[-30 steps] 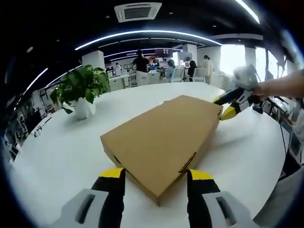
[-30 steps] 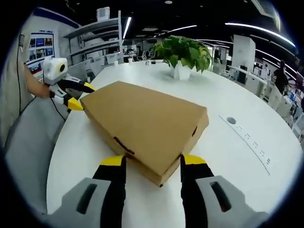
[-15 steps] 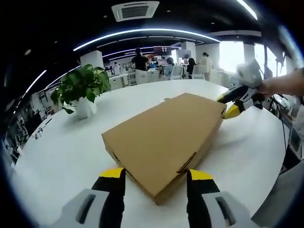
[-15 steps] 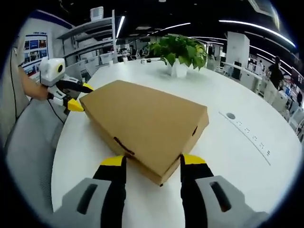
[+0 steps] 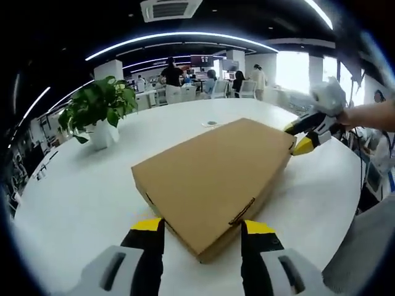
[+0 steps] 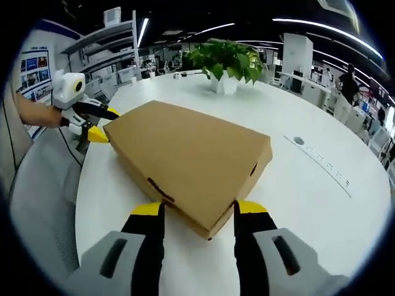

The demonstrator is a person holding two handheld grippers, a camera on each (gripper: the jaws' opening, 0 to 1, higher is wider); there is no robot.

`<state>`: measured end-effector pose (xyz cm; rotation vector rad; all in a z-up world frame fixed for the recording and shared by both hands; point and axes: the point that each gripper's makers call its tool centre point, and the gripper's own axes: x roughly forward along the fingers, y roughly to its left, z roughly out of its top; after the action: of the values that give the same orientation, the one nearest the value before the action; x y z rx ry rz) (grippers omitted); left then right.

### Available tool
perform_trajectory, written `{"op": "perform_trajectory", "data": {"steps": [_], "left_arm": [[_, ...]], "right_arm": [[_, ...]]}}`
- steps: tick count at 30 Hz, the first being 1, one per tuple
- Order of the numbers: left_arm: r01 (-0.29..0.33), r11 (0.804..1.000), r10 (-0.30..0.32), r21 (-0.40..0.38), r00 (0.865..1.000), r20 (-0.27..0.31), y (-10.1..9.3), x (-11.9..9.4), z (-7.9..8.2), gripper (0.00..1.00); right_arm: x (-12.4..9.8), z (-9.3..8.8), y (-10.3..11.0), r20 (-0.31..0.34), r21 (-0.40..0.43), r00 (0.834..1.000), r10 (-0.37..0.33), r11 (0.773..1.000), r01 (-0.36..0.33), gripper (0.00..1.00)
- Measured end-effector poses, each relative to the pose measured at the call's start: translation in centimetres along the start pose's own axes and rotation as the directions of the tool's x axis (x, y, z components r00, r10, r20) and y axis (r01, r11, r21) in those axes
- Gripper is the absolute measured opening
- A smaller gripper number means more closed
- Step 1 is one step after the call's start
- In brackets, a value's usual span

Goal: Operate the shoe box by opening the lid, removing the specified soft item, and placing it in the target area until the item is outside and the box remains undamaged.

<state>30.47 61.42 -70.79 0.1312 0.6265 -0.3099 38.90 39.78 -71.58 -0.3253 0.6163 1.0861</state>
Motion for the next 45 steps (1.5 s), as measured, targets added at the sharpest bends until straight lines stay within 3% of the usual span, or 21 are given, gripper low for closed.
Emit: {"op": "perform_trajectory", "data": {"steps": [19,45], "left_arm": [[0.101,0.992,-0.097,0.072,0.993,-0.059,2.4,-0.9,-0.8,0.49],[0.224,0.963,-0.204,0.148,0.969,-0.14,5.3,-3.8,-3.2,0.49]], "right_arm": [[0.3,0.0,3.7,-0.009,0.079,0.996,-0.09,0.993,0.091,0.4],[0.2,-0.4,11.2,0.033,0.168,0.985,-0.171,0.972,0.163,0.37]]}}
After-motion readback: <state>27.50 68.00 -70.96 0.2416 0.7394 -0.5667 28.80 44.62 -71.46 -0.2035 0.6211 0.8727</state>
